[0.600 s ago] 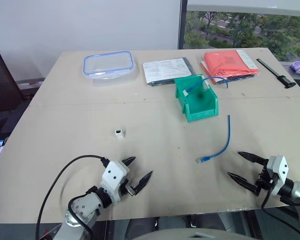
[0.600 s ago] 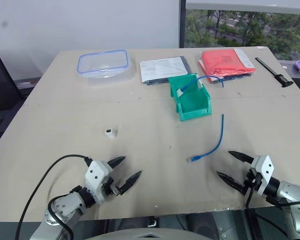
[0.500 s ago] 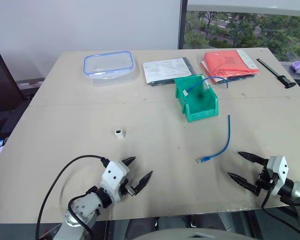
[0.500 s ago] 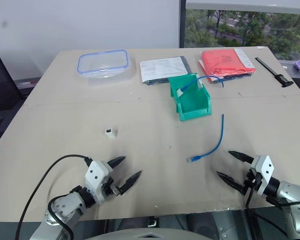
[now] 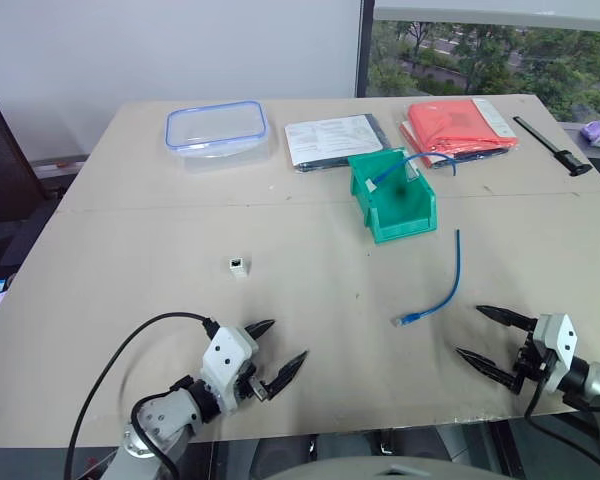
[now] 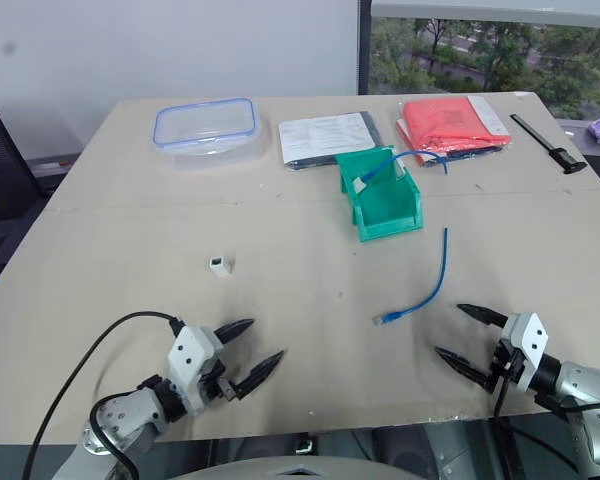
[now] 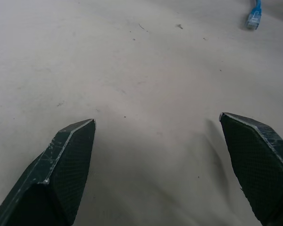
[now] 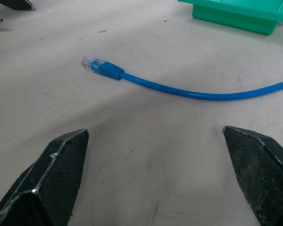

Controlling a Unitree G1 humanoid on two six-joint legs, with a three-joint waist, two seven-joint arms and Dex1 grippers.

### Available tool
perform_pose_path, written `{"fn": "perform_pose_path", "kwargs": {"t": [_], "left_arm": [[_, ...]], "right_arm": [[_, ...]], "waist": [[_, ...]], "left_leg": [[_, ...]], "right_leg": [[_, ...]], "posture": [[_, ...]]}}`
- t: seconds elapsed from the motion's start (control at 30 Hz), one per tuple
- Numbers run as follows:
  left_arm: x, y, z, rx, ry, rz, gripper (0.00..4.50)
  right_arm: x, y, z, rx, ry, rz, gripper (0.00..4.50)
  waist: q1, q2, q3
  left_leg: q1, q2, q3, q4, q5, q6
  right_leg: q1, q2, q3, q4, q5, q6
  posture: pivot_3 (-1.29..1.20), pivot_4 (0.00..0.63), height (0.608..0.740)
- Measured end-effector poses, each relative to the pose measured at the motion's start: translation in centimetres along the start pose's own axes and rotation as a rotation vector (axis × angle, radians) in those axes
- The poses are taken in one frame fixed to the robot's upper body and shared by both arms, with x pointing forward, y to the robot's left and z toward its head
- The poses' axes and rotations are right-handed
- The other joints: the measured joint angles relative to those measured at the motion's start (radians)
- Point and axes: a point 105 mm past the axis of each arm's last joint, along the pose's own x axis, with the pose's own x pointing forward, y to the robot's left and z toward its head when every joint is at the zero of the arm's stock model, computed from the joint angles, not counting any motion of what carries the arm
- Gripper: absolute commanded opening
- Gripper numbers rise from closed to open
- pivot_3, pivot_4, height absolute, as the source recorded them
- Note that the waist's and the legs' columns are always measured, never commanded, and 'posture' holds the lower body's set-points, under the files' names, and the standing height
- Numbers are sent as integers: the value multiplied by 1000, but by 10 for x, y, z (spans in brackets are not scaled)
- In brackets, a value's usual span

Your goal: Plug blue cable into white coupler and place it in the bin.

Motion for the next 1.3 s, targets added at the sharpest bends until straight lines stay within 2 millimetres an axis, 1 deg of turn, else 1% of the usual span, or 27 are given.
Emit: {"fn": "perform_pose_path", "kwargs": {"t": [0.23, 0.33, 0.37, 0.4, 0.43, 0.47, 0.5, 0.53, 0.6, 0.67, 0.77, 0.93, 1.0, 1.03, 1.07, 1.1, 1.13, 1.3], "left_arm": [[1, 2, 4, 14, -9, -12, 4296], [3, 5, 8, 38, -14, -33, 4296], [4, 6, 12, 47, -12, -71, 4296], [4, 7, 13, 49, -12, -79, 4296], [3, 5, 19, 71, -8, -148, 4296], [3, 4, 25, 91, -15, -186, 4296], [3, 3, 29, 106, -17, -225, 4296], [4, 2, 38, 150, -14, -292, 4296], [5, 1, 50, 192, -33, -350, 4296], [5, 0, 56, 217, -33, -407, 4296], [5, 1, 67, 290, -21, -485, 4296], [4, 2, 79, 327, -18, -563, 4296], [3, 1, 83, 318, -25, -593, 4500], [3, 1, 83, 313, -25, -601, 4500], [3, 0, 84, 308, -24, -610, 4500], [3, 0, 85, 310, -25, -616, 4500], [3, 0, 87, 298, -25, -626, 4500], [4, 0, 88, 292, -20, -634, 4500]], "right_arm": [[-1, 2, -1, -9, 28, 36, 4500], [3, 2, 6, -30, 25, 73, 4500], [11, 2, 15, -57, 16, 117, 4500], [13, 2, 18, -67, 11, 123, 4500], [23, 1, 26, -111, 26, 176, 4500], [29, 2, 31, -140, 34, 204, 4500], [35, 1, 33, -159, 56, 232, 4500], [46, 0, 37, -183, 82, 275, 4500], [57, 0, 43, -201, 95, 313, 4500], [68, 2, 46, -226, 126, 360, 4500], [79, 4, 47, -250, 190, 448, 4500], [84, 7, 46, -250, 210, 550, 4500], [84, 8, 46, -260, 210, 580, 3973], [84, 8, 46, -261, 210, 587, 3603], [85, 9, 47, -264, 209, 594, 3603], [87, 10, 47, -270, 203, 603, 2913], [90, 12, 47, -269, 199, 624, 2709], [96, 15, 46, -309, 205, 660, 168]], "waist": [[0, 0, 0], [0, 0, 1], [-2, 0, 1], [-2, 0, 2], [-3, -1, 2], [-3, -1, 3], [-2, -1, 3], [-2, -1, 4], [0, -1, 4], [2, -1, 4], [1, -2, 5], [1, -2, 5], [0, -2, 5], [0, -2, 5], [0, -2, 5], [0, -2, 5], [0, -2, 5], [0, -2, 5]], "left_leg": [[0, 0, 0, 0, 0, 0], [0, 0, 0, 0, 0, 0], [0, 0, 0, 0, 0, 0], [0, 1, 0, 0, 0, 0], [0, 1, 0, 0, 0, 0], [0, 1, 0, 0, 0, 0], [0, 1, 0, 0, 0, 0], [0, 1, 0, 0, 0, 0], [0, 0, 1, 0, 0, 0], [-3, 0, 1, -1, 0, 1], [-9, -1, -1, 0, 0, 2], [-12, -1, -4, 3, 0, 2], [-12, -1, -4, 3, 0, 2], [-12, -1, -4, 4, 0, 2], [-12, -1, -4, 4, 0, 2], [-12, -1, -4, 4, 0, 2], [-11, -1, -4, 4, 0, 2], [-12, -1, -4, 4, 0, 2]], "right_leg": [[0, 0, 0, 0, 0, 0], [0, 0, 0, 0, 0, 0], [0, 0, 0, 0, 0, 0], [0, 1, 0, 0, 0, 0], [0, 1, 0, 0, 0, 0], [-1, 1, 0, 0, 0, 0], [-1, 1, 0, 0, 1, -1], [-1, 1, 0, 0, 2, -3], [-1, 3, -1, 0, 2, -4], [-2, 4, -1, -1, 2, -4], [-6, 5, -2, -1, 2, -3], [-7, 8, -4, -2, 2, -3], [-7, 8, -4, -1, 2, -3], [-7, 9, -4, -1, 2, -3], [-6, 9, -4, -1, 2, -3], [-6, 9, -4, 0, 2, -3], [-6, 10, -4, 0, 2, -3], [-6, 10, -4, 0, 2, -3]], "posture": [[0, 150, 740], [0, 150, 740], [0, 150, 740], [0, 150, 740], [0, 150, 740], [0, 150, 740], [0, 150, 740], [0, 150, 740], [0, 150, 740], [0, 150, 740], [0, 150, 740], [0, 150, 740], [0, 150, 740], [0, 150, 740], [0, 150, 740], [0, 150, 740], [0, 150, 740], [0, 150, 740]]}}
